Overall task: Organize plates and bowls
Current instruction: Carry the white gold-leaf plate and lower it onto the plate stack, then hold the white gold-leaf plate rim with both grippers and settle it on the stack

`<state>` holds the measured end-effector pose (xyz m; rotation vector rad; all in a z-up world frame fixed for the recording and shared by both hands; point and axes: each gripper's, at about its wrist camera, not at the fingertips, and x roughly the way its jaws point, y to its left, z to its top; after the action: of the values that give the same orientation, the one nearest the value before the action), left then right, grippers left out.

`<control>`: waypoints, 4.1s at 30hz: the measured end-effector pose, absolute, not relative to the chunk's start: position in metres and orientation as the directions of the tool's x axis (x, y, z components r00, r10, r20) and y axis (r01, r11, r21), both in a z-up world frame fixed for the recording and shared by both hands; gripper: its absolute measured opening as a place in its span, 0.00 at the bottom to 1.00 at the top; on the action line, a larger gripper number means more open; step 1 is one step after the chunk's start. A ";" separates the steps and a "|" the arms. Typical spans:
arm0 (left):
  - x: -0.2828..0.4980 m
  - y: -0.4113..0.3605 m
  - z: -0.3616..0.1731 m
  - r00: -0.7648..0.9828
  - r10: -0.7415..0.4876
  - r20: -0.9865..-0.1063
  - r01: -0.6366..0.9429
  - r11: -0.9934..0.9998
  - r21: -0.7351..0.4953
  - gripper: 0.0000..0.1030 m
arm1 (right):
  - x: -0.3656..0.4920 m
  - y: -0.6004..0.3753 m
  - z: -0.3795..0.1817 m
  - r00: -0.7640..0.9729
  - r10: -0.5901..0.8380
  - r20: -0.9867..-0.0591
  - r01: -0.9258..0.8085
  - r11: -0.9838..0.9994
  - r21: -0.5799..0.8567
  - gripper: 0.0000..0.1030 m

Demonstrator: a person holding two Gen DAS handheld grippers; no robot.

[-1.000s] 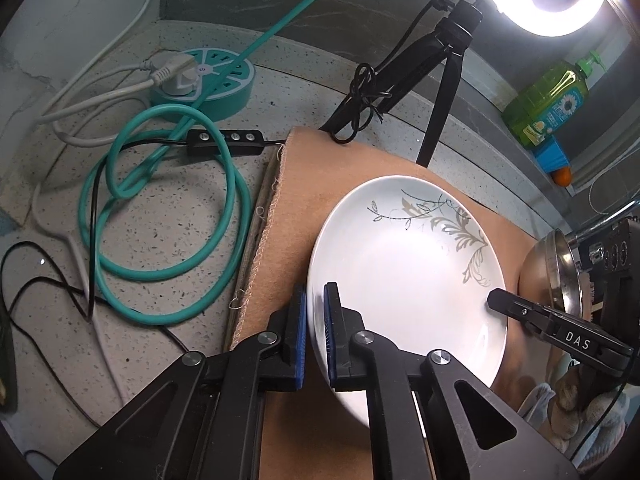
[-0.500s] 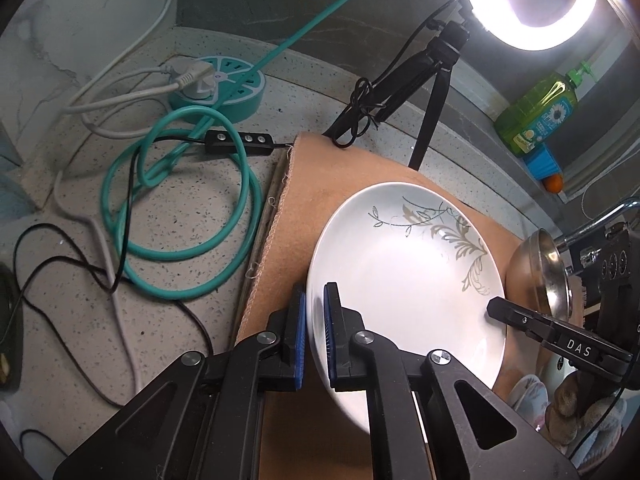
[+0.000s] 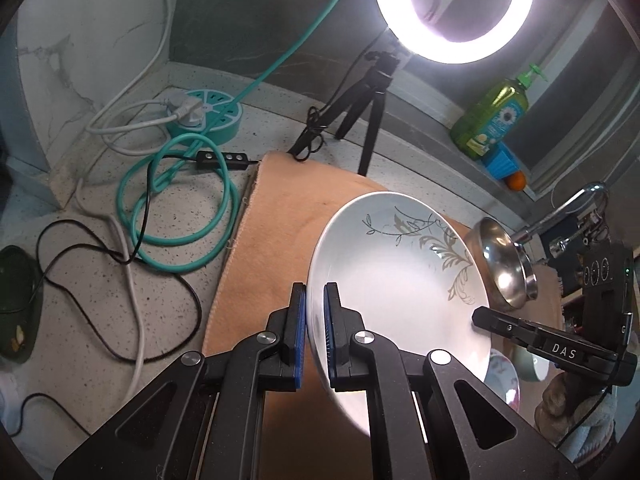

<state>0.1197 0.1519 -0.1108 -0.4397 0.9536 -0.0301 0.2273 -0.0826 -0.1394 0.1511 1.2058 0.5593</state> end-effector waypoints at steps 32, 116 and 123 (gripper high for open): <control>0.068 0.003 -0.126 0.452 -0.405 -0.795 0.063 0.903 -0.425 0.06 | 0.124 -0.254 -0.130 0.311 0.385 -0.869 -0.142 0.923 0.358 0.06; 0.065 -0.040 -0.144 0.352 -0.295 -0.888 0.170 0.953 -0.250 0.06 | 0.112 -0.269 -0.162 0.259 0.281 -0.924 -0.155 0.956 0.248 0.08; 0.065 -0.041 -0.145 0.350 -0.289 -0.891 0.177 0.954 -0.240 0.06 | 0.112 -0.269 -0.162 0.260 0.279 -0.924 -0.165 0.956 0.242 0.08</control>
<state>0.0652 -0.0411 -0.1446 -0.1080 1.1756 -0.3027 0.1119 -0.2691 -0.1622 0.1033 1.2731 0.3011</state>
